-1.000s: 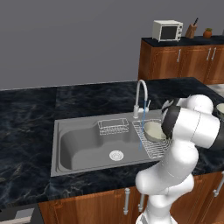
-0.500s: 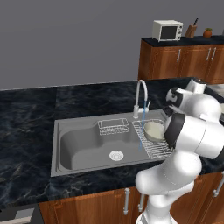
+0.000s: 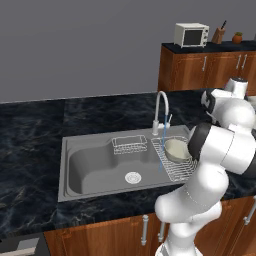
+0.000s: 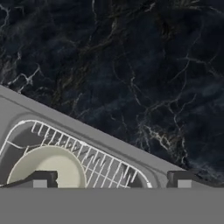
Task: Rinse each bowl for a few seconds and place them down in the sink or on the counter.
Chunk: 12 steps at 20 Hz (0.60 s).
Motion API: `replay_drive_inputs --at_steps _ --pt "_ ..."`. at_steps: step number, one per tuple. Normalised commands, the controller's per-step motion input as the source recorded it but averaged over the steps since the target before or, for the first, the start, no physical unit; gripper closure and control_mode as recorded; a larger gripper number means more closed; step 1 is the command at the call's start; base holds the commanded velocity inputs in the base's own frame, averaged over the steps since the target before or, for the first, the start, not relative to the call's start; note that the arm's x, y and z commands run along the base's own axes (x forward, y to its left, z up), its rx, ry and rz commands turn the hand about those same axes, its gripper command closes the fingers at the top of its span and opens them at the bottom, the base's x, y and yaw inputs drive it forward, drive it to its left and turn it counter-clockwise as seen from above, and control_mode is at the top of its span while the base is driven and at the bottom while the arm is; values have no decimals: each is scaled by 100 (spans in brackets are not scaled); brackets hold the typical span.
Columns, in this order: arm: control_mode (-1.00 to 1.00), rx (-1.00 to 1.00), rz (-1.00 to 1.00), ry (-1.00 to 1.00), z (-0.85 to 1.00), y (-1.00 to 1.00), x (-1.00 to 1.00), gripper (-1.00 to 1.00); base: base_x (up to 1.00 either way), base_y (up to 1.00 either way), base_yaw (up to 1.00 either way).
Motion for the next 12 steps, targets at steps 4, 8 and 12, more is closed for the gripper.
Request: replay_drive_inputs --at_steps 4,8,12 --pt "-100 0 -29 1 5 -28 0 -100 0 0 0" --pt "-100 0 -25 0 1 -22 0 -100 0 0 0" --pt "-100 0 -15 -1 5 -31 0 -100 0 0 0"
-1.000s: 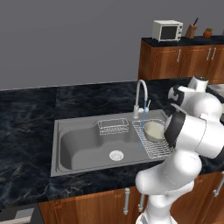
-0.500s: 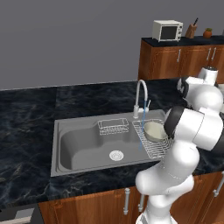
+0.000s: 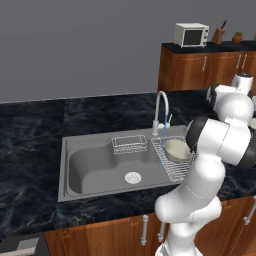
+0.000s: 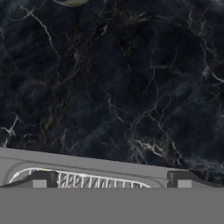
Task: Rinse each bowl for a few seconds and place them down in the sink or on the counter.
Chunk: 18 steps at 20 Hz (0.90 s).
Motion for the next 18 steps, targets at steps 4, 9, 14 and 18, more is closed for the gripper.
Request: replay_drive_inputs --at_steps 4,9,14,18 --pt "-100 0 -6 -3 6 -35 0 -100 0 0 0" --pt "-100 0 0 -1 1 -38 9 -100 0 0 0" --pt "-100 0 0 0 4 -38 7 -100 0 0 0" --pt "-100 0 -1 0 0 -40 2 -100 0 0 0"
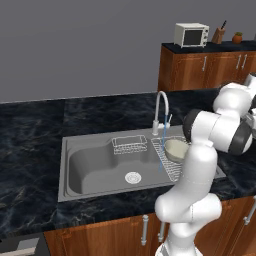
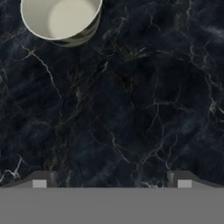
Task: Rinse each bowl for a few seconds and place them down in the sink or on the counter.
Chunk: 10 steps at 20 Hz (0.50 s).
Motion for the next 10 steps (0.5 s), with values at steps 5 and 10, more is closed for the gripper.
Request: replay_drive_inputs --at_steps 5,10 --pt "-100 1 -3 0 2 -42 -1 -100 0 0 0" --pt "-100 1 -6 0 0 -24 -3 -100 0 0 0"
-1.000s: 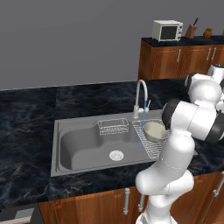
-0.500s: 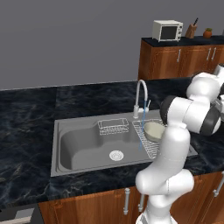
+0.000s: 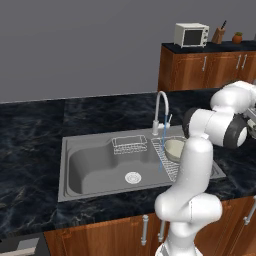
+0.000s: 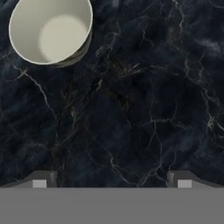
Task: Rinse each bowl for a few seconds and place them down in the sink or on the counter.
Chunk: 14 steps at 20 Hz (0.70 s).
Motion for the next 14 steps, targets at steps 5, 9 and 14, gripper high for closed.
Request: replay_drive_inputs --at_steps 5,9,14 --pt "-100 0 -12 0 -2 -4 3 -100 0 0 0" --pt "-100 0 -14 0 -8 -2 2 -100 0 0 0" --pt "-100 -2 -19 0 -12 2 0 -100 0 0 0"
